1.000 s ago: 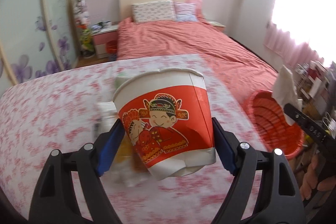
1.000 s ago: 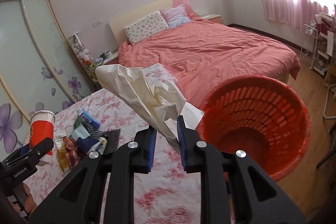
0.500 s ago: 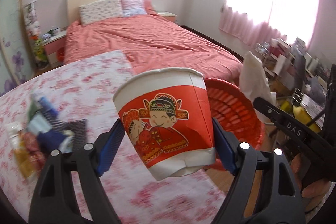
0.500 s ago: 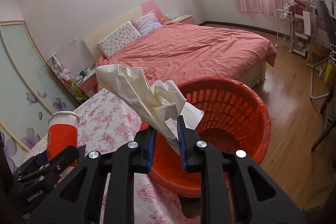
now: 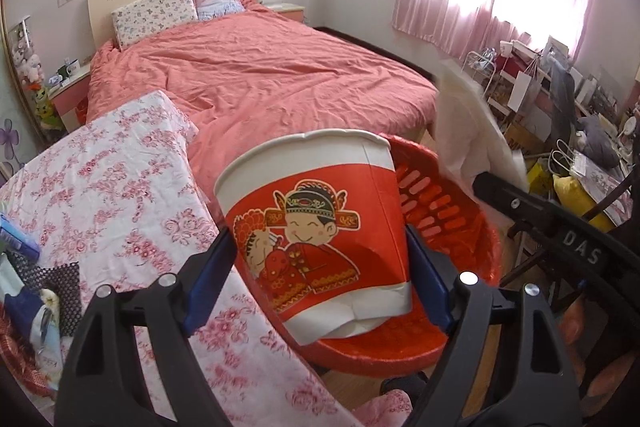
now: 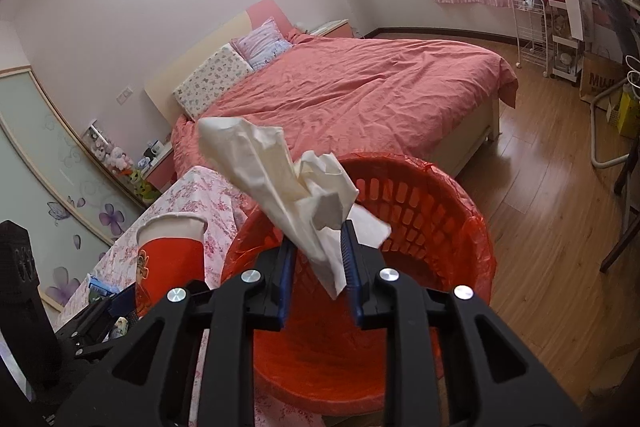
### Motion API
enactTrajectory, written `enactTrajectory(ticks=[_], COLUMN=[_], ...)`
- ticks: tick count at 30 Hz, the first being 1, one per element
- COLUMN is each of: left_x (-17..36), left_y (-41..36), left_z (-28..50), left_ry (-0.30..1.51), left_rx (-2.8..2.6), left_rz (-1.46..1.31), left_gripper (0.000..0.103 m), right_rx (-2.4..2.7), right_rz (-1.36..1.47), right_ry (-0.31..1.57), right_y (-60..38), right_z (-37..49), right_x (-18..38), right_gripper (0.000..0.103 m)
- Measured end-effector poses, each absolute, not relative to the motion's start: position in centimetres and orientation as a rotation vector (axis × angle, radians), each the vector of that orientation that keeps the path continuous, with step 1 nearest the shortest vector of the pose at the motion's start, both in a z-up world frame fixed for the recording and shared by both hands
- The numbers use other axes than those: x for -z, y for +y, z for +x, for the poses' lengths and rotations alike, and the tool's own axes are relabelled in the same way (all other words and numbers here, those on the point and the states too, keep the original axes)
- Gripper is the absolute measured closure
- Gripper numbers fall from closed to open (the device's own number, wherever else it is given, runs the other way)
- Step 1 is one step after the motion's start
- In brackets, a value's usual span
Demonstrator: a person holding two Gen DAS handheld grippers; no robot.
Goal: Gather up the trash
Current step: 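Carry both items over the orange basket and open both grippers to drop them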
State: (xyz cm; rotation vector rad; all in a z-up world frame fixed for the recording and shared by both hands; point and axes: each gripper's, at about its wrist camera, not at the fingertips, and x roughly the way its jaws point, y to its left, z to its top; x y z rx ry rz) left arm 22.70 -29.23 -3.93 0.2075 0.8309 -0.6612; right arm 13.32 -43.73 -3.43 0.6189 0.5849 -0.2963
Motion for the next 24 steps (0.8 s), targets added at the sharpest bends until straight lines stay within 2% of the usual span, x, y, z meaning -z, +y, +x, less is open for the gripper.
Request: enactTrajectory(ticks=[2,3,13,24], left_x=[4.6,4.8,4.4,1.3], left_y=[-29.3,-29.1,-24.3,-13.3], left_z=[23.0,23.1,23.0,20.2], left_ry=[0.845,0.849,0.839,0.734], left_rx=[0.643,0.640,0.552,0.370], left_rz=[0.218,0.218,0.191,0.162], left_gripper=[0.017,0.017,0.016,0.014], right_rx=[0.307,0.310,0.348,0.247], right_rz=[0.617,0.616,0.548,0.424], right_ry=[0.587,0.585,0.591,0.607], right_y=[-44.0,-44.1,-43.1,-35.8], right_z=[13.3,13.2,12.6,13.4], right_x=[3.6,3.7,2.8,0.6], right_gripper=[0.061,0.060,0.057,0.057])
